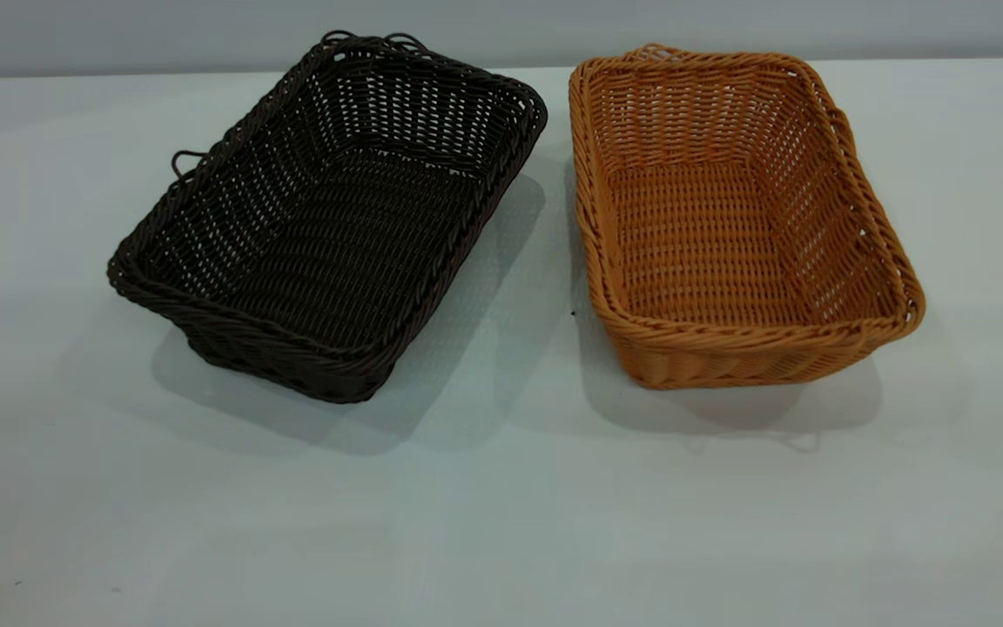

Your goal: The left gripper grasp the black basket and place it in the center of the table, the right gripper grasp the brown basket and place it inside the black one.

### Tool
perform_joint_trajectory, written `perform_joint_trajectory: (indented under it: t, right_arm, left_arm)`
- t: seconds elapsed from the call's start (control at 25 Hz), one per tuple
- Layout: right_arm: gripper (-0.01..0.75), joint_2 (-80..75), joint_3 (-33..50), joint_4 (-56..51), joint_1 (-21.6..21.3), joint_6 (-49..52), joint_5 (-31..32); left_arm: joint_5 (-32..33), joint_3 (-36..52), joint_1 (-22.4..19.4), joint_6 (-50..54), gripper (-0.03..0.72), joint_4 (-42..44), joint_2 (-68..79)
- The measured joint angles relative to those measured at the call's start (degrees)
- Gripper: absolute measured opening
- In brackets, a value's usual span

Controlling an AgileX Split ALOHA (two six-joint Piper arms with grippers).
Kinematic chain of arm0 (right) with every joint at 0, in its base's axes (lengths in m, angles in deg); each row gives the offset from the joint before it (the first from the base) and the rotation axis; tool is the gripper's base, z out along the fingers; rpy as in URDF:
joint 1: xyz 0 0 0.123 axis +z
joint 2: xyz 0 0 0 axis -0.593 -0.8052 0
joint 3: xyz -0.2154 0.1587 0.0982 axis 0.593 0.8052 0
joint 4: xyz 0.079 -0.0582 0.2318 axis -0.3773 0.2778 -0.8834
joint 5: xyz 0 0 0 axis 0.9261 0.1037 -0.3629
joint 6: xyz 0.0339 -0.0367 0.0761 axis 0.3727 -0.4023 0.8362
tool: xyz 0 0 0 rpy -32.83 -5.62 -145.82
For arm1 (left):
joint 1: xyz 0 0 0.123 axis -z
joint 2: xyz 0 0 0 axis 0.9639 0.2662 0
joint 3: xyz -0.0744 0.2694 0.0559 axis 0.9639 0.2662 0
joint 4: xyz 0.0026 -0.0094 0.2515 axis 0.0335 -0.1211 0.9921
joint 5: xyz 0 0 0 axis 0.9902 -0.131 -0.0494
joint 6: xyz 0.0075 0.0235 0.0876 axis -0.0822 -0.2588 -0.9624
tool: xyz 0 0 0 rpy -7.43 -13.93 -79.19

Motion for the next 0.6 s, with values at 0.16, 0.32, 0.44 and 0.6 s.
perform_joint_trajectory:
  t: [0.16, 0.32, 0.44, 0.6]
  right_arm:
    - [0.468, -13.6, -0.1, -3.3, 0.0, -2.7, -0.4]
    - [0.482, -26.0, -1.5, -13.1, 0.0, -6.4, -5.0]
    - [0.521, -34.9, -1.9, -24.5, 0.0, -9.8, -11.2]
    - [0.577, -47.5, -2.1, -38.8, 0.0, -17.5, -16.8]
  left_arm:
    - [-5.0, -4.3, 0.0, -0.9, 0.489, -0.1, 16.5]
    - [-8.4, -9.1, 0.0, -3.3, 0.489, -2.3, 31.1]
    - [-10.8, -12.8, 0.0, -8.9, 0.489, -5.6, 41.1]
    - [-13.1, -17.7, 0.0, -19.1, 0.489, -13.9, 51.6]
